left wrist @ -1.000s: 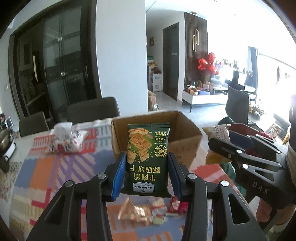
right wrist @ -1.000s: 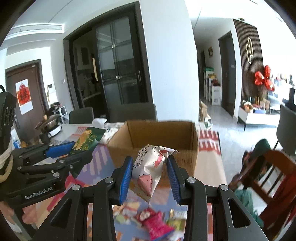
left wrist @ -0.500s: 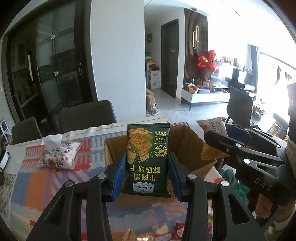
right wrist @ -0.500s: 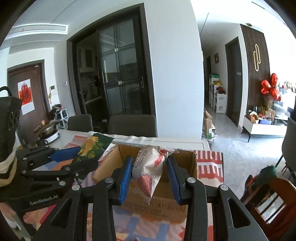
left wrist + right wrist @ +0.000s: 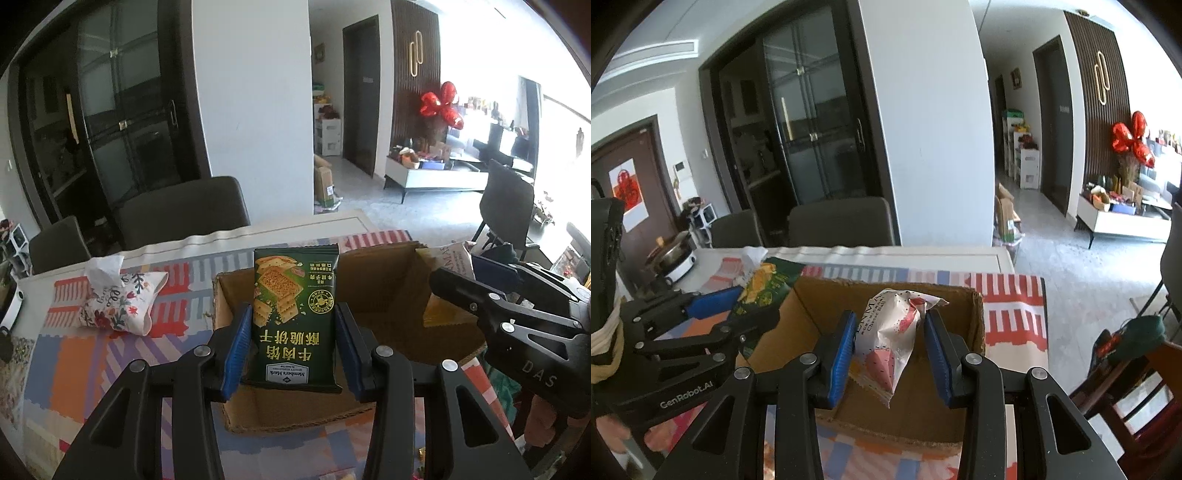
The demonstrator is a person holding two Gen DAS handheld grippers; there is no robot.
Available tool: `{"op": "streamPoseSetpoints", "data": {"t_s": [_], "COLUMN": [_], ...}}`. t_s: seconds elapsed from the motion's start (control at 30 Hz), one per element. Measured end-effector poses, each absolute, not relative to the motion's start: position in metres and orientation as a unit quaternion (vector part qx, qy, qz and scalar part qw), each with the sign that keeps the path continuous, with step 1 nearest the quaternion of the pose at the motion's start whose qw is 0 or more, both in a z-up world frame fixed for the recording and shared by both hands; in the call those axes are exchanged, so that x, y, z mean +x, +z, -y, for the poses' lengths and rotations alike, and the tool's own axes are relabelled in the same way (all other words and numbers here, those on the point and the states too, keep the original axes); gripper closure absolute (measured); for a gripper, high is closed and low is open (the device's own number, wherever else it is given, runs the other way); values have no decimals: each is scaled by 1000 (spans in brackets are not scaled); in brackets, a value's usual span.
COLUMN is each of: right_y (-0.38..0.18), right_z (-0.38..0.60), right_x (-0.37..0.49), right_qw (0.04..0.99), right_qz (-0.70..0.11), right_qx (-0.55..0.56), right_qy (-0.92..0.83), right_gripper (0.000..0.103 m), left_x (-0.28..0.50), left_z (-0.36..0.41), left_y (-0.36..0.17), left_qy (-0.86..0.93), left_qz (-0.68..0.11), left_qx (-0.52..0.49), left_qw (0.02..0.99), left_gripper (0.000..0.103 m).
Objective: Organize snacks
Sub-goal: 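Carry both packets over the box and open both grippers to drop them, then grasp the gold biscuit bag with the left gripper while the right grasps the red candy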
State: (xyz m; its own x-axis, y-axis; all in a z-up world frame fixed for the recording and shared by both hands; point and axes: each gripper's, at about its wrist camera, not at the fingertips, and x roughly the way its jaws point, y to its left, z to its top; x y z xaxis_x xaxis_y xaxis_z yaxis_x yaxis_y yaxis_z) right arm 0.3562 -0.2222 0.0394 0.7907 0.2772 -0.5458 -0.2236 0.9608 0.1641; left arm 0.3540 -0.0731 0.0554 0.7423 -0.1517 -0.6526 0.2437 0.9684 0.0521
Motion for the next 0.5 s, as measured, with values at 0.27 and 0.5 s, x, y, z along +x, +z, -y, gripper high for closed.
{"op": "streamPoseSetpoints", "data": {"t_s": [0.27,0.5], "right_y": [44,49], "right_z": [229,219], "right_x": [338,301], "right_qw": [950,943], "right_qz": [-289,-308], "right_qx": [45,42], "right_qy": [106,119], "right_gripper": [34,31], "left_x": [318,278], "left_z": [63,49], "left_y": [68,73], "left_qy": [-80,-78], "left_qz": [-321,-317], "left_qx": [67,62], "left_qw": [941,943], "left_gripper": [24,17]}}
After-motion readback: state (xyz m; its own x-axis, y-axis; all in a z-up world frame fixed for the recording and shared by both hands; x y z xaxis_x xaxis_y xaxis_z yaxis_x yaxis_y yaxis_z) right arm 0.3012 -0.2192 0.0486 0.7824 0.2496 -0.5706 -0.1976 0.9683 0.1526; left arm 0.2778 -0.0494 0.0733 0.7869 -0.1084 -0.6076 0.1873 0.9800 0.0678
